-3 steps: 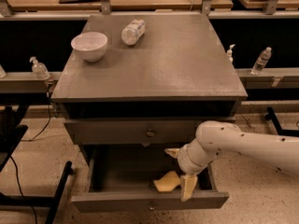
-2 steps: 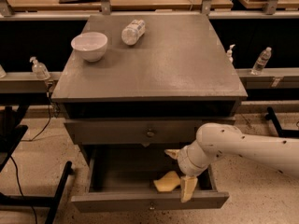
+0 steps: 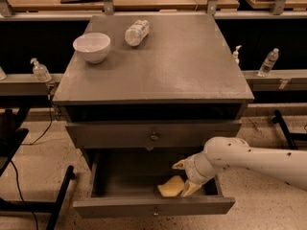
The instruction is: Pick sponge from middle drawer and place on counter
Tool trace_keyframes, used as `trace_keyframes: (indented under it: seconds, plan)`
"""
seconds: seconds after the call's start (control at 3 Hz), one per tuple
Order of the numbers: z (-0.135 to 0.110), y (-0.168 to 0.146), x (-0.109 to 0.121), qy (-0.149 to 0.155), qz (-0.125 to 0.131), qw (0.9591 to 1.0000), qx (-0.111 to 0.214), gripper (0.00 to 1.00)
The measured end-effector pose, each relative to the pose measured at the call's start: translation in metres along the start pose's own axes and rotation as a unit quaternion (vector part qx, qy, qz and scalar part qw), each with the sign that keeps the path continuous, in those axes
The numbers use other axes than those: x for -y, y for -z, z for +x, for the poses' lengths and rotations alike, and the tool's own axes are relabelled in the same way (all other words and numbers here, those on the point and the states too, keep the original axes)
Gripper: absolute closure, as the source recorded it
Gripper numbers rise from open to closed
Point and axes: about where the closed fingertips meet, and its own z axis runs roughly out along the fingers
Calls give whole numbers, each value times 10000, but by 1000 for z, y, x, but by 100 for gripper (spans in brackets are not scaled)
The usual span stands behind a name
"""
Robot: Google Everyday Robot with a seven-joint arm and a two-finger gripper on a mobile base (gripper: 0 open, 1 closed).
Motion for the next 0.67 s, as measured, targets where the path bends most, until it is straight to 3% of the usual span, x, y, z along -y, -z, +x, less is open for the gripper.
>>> trace_keyframes:
  seconds: [0.67]
  plan:
    - [33, -23, 41, -5, 164, 9995, -267, 27]
